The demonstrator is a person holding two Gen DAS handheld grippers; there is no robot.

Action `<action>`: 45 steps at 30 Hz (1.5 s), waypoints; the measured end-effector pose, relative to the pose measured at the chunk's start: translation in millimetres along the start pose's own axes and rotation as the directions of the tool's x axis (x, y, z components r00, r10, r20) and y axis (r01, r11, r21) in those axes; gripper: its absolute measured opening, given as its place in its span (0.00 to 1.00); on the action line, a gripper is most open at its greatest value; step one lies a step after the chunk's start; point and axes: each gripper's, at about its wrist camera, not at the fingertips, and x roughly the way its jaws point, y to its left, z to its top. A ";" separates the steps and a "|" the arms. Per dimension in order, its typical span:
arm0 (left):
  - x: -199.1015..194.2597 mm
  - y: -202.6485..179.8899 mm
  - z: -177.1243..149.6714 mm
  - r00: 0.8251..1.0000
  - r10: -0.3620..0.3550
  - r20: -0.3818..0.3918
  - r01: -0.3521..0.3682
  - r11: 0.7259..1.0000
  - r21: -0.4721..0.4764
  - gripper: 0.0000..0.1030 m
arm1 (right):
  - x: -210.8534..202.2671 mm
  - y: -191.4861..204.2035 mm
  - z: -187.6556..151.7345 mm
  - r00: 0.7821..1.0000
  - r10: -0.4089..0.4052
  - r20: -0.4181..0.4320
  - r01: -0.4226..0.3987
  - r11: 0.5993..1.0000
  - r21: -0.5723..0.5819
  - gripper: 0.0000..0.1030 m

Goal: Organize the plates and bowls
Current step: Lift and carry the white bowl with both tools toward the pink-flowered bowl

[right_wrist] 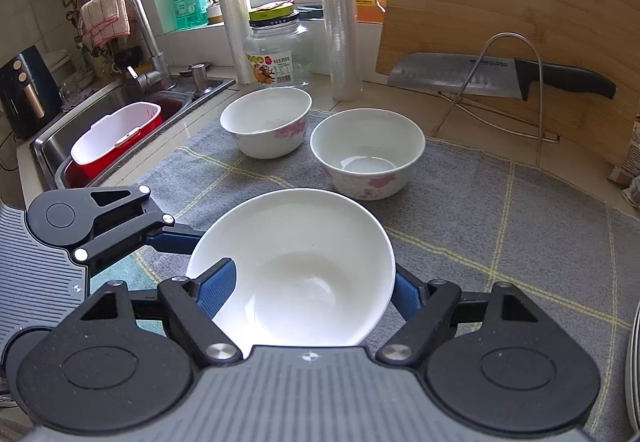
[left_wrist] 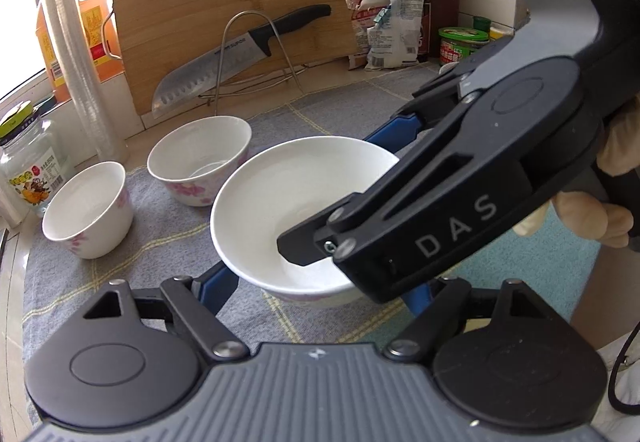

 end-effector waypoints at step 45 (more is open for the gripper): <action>47.0 -31.9 15.0 0.996 -0.086 -0.034 0.087 0.996 0.033 0.87 | -0.6 -49.7 -29.5 0.998 -0.055 -0.039 0.057 0.996 0.068 0.98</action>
